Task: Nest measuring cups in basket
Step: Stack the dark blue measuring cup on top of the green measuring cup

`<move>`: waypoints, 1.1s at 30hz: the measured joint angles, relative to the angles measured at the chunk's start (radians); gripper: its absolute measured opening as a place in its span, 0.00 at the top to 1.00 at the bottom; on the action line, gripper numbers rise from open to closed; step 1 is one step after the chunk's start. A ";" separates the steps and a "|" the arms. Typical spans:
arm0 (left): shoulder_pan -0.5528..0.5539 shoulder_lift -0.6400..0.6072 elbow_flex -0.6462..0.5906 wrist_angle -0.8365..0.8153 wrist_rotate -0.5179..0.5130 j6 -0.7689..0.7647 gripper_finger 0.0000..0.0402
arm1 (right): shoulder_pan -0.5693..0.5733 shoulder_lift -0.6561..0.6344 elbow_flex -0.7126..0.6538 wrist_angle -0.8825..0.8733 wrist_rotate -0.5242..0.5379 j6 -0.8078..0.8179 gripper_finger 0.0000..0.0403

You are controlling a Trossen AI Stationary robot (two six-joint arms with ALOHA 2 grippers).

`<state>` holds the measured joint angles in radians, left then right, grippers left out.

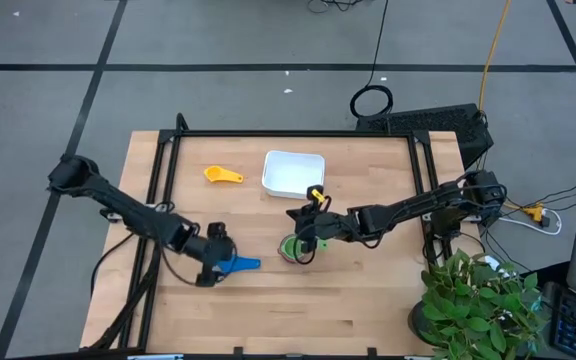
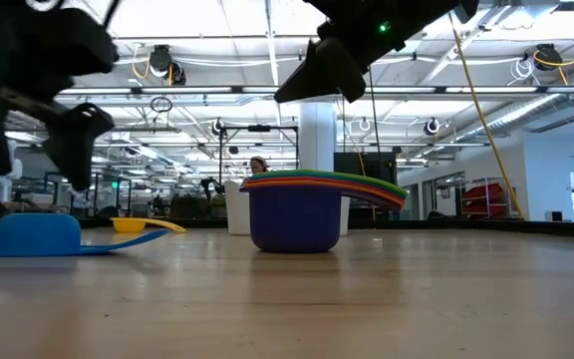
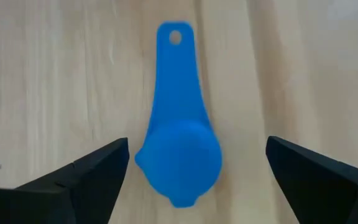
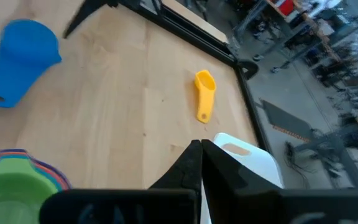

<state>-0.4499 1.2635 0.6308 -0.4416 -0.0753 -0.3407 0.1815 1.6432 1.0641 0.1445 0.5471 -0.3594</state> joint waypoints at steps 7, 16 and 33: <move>-0.052 0.120 -0.006 0.036 -0.107 -0.018 0.17 | -0.006 0.000 0.000 0.008 -0.029 0.012 1.00; -0.047 0.249 0.001 0.063 -0.113 -0.040 0.33 | -0.005 0.000 -0.001 0.008 -0.029 0.030 1.00; 0.143 -0.104 -0.005 0.019 0.095 -0.142 0.35 | 0.023 0.001 -0.001 0.155 -0.024 -0.186 0.97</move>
<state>-0.3065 1.1593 0.6258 -0.4226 0.0201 -0.4828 0.2046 1.6444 1.0630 0.2992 0.5228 -0.5452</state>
